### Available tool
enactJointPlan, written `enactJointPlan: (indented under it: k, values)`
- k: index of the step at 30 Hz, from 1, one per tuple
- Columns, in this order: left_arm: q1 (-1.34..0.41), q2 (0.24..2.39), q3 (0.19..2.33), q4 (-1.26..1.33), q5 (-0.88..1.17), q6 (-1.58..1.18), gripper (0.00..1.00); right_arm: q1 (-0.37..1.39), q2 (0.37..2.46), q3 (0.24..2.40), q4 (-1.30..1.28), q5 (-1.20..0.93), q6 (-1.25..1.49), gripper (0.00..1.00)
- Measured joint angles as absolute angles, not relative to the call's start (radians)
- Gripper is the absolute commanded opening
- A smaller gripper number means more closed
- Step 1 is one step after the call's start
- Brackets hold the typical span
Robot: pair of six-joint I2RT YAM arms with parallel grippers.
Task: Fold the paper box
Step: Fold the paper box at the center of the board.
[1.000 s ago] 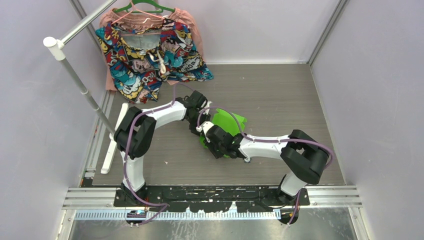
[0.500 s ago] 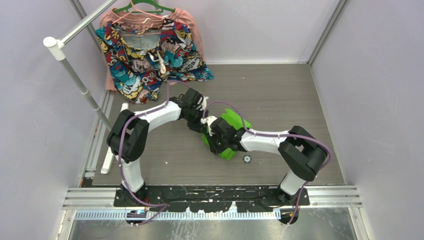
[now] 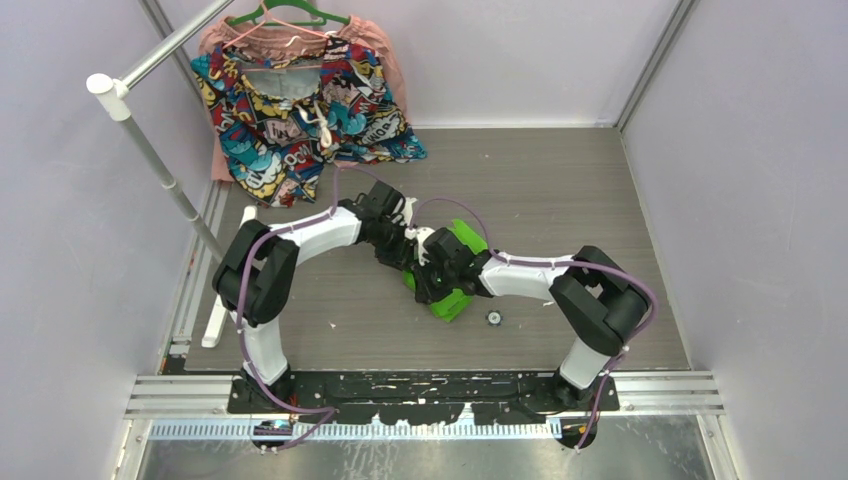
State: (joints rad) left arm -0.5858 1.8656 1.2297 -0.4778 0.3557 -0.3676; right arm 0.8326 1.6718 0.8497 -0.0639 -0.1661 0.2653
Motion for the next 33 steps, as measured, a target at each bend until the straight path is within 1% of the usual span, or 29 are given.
enactJointPlan:
  k: [19, 26, 33]
  values:
    - [-0.579, 1.865, 1.222, -0.459, 0.368, -0.366, 0.27, 0.775, 1.713, 0.855, -0.014, -0.296, 0.348, 0.26]
    - [-0.579, 1.863, 1.22, -0.458, 0.368, -0.361, 0.23, 0.765, 1.724, 0.855, 0.002, -0.326, 0.373, 0.26]
    - [-0.576, 1.863, 1.219, -0.46, 0.368, -0.356, 0.2, 0.759, 1.731, 0.855, 0.01, -0.343, 0.383, 0.26]
